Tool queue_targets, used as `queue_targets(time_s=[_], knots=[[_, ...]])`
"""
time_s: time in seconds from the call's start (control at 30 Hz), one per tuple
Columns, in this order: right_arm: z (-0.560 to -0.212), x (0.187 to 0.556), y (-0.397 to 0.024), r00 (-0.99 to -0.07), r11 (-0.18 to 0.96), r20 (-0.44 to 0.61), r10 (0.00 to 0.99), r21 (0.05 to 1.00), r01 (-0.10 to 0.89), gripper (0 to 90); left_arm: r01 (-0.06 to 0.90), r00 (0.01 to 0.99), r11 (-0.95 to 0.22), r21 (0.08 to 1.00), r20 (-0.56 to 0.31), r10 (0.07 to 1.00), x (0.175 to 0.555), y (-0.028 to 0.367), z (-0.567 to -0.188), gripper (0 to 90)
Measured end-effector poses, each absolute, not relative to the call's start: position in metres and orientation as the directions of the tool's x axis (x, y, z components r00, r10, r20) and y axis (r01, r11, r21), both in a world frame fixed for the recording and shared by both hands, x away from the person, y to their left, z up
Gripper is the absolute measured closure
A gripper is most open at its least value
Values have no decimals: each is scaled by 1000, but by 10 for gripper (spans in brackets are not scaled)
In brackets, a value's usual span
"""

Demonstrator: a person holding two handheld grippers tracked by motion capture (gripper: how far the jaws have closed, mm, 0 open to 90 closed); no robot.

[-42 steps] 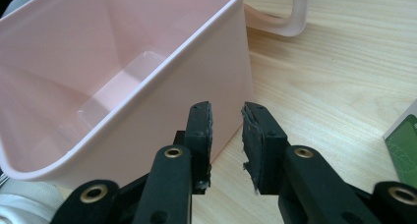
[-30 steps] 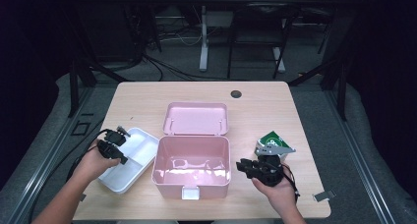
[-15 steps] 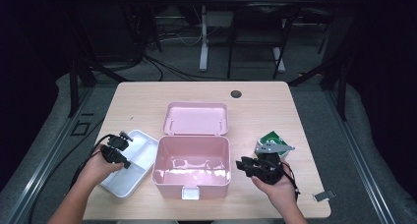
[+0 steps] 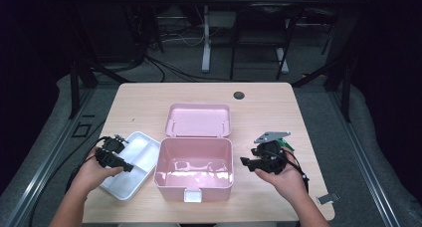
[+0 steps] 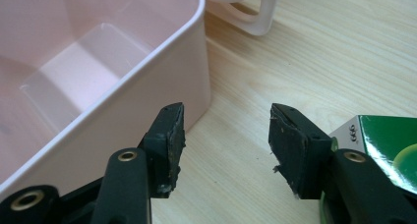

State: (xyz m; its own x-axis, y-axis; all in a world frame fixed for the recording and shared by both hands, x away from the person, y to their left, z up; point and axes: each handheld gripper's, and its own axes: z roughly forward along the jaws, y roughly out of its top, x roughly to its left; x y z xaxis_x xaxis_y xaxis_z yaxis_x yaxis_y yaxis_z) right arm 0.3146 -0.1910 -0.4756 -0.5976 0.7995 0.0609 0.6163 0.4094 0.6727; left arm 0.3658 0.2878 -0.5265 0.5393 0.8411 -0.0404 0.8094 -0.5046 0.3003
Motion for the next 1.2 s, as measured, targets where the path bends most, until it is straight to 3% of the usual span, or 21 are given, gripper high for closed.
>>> queue_targets(time_s=[0.47, 0.9, 1.2], knots=[[-460, 353, -200, -595, 469, 53, 802, 562, 682, 431, 800, 548, -502, 327, -61, 834, 355, 291, -514, 423], [-455, 378, -209, -582, 536, -21, 813, 418, 733, 346, 802, 549, -501, 327, -71, 833, 351, 295, -513, 406], [-454, 392, -220, -578, 541, -7, 816, 358, 761, 289, 798, 553, -503, 331, -74, 830, 352, 295, -511, 406]])
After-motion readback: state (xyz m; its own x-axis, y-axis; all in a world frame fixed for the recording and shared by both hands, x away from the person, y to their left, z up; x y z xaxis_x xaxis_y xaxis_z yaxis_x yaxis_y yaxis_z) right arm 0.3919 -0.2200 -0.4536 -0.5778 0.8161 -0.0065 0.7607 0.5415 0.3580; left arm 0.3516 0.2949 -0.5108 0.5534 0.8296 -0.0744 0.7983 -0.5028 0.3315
